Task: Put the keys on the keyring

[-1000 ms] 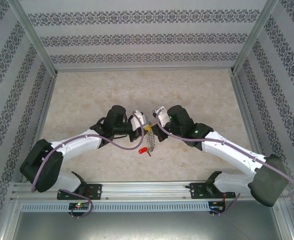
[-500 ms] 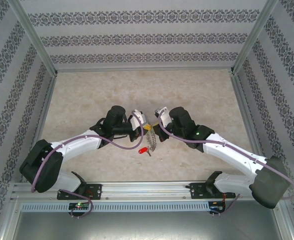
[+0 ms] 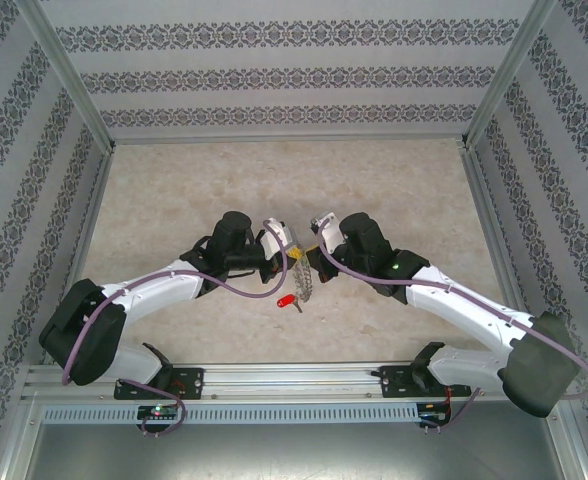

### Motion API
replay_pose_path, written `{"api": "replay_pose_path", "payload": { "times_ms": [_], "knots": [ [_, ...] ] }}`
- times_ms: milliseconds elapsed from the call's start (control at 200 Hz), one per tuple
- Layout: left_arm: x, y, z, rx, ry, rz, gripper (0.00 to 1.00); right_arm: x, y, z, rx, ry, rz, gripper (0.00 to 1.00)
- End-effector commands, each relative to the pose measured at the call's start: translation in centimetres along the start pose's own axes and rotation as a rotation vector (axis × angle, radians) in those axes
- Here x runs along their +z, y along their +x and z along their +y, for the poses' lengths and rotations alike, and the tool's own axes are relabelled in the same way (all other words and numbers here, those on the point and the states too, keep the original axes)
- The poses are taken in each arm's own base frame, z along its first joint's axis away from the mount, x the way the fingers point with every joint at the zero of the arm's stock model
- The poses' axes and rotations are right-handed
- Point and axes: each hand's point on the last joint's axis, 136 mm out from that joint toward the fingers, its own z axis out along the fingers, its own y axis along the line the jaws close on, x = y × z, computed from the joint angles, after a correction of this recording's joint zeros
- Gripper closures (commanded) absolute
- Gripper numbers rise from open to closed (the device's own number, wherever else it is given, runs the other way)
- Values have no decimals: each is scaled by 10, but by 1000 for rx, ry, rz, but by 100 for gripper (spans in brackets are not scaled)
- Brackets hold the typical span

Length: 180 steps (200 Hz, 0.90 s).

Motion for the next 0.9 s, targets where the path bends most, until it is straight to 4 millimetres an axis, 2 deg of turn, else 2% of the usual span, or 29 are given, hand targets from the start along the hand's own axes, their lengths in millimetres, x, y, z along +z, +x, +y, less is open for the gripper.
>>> {"api": "replay_pose_path", "payload": {
  "times_ms": [0, 305, 739, 894],
  "knots": [
    [-2, -16, 5, 3, -32, -44, 100, -4, -5, -6, 20, 21, -23, 100],
    [-3, -16, 5, 24, -34, -44, 100, -5, -4, -22, 56, 79, -24, 100],
    [-4, -18, 4, 34, -31, -46, 100, -8, -16, 9, -21, -52, -52, 100],
    [-7, -21, 3, 39, -34, -53, 100, -8, -17, 2, -21, -4, -50, 100]
  ]
}}
